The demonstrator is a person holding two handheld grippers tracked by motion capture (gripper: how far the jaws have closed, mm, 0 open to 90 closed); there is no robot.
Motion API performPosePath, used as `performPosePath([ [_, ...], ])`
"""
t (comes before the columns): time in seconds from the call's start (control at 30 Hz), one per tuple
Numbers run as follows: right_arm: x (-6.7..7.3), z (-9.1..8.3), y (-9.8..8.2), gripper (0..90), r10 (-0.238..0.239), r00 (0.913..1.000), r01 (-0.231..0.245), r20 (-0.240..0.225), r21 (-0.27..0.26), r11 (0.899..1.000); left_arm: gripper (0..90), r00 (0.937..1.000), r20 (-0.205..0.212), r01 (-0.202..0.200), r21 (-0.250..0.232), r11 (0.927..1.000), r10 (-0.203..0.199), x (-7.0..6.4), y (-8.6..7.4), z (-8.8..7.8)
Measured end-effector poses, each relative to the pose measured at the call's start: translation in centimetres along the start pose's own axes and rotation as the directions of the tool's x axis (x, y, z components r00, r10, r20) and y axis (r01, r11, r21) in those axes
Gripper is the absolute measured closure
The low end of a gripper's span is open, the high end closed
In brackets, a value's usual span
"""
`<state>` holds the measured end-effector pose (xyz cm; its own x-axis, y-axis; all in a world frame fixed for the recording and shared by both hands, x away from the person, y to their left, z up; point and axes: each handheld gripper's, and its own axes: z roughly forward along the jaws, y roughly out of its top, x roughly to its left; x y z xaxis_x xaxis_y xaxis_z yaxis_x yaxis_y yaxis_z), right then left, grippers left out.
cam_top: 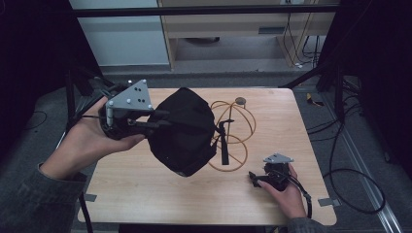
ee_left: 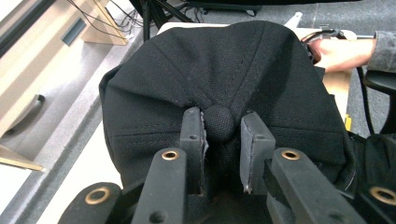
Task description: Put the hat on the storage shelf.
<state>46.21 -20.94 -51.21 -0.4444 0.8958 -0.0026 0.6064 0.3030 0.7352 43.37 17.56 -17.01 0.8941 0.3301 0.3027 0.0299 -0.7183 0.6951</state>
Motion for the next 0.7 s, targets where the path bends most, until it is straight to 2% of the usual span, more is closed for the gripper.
performPosePath([
  [0.17,0.0,0.0,0.0,7.1,-0.001,1.0,0.001,0.0,0.0,1.0,73.7,0.9999,-0.012,-0.012,0.014,0.9998,0.012,0.6,1.0,0.6],
  [0.47,0.0,0.0,0.0,7.0,0.002,1.0,-0.002,-0.001,0.001,1.0,73.7,0.9996,-0.02,-0.019,-0.006,0.9998,0.019,2.1,3.3,2.0],
  [0.7,0.0,0.0,0.0,7.0,0.004,1.0,-0.004,-0.003,0.001,1.0,73.7,0.9996,-0.023,-0.017,0.003,0.9998,0.017,3.6,5.0,3.6],
])
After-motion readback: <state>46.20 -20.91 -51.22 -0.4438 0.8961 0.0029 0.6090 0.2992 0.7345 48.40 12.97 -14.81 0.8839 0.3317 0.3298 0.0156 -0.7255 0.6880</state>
